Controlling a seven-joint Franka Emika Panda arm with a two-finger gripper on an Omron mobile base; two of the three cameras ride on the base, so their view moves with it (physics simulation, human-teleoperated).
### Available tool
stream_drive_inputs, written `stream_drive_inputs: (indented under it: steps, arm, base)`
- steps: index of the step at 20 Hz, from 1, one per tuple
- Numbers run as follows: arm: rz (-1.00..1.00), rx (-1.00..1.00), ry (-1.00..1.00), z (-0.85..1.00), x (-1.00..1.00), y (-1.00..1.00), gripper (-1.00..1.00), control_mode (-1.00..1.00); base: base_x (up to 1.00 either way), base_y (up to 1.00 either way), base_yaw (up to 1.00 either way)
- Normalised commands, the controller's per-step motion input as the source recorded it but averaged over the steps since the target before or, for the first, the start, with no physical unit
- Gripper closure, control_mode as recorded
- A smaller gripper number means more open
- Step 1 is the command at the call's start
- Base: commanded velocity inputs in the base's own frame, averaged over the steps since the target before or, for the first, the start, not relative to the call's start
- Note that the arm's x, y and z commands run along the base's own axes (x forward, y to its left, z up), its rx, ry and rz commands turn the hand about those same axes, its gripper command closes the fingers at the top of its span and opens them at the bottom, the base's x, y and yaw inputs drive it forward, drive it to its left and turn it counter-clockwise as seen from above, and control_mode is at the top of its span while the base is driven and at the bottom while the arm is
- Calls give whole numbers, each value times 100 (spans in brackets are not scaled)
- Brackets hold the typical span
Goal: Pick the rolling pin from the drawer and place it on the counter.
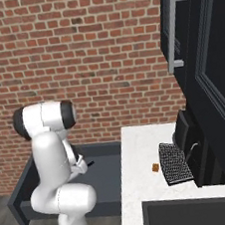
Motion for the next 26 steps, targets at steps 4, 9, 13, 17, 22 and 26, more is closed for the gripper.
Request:
stream_drive_inputs:
  steps: [4,9,13,17,22,26]
  arm:
    - [-1,0,-10,-65,0,11,-100,-100]
    - [0,0,-10,-76,0,9,-100,-100]
    - [0,0,-4,-6,0,0,100,-100]
    - [0,0,0,2,0,0,100,-100]
    - [0,-1,0,9,0,-2,100,-100]
    - [0,0,0,82,0,-7,100,-100]
  base:
    - [0,0,0]
    - [0,0,0]
    - [0,0,0]
    - [0,0,0]
    - [0,0,0]
    - [0,0,0]
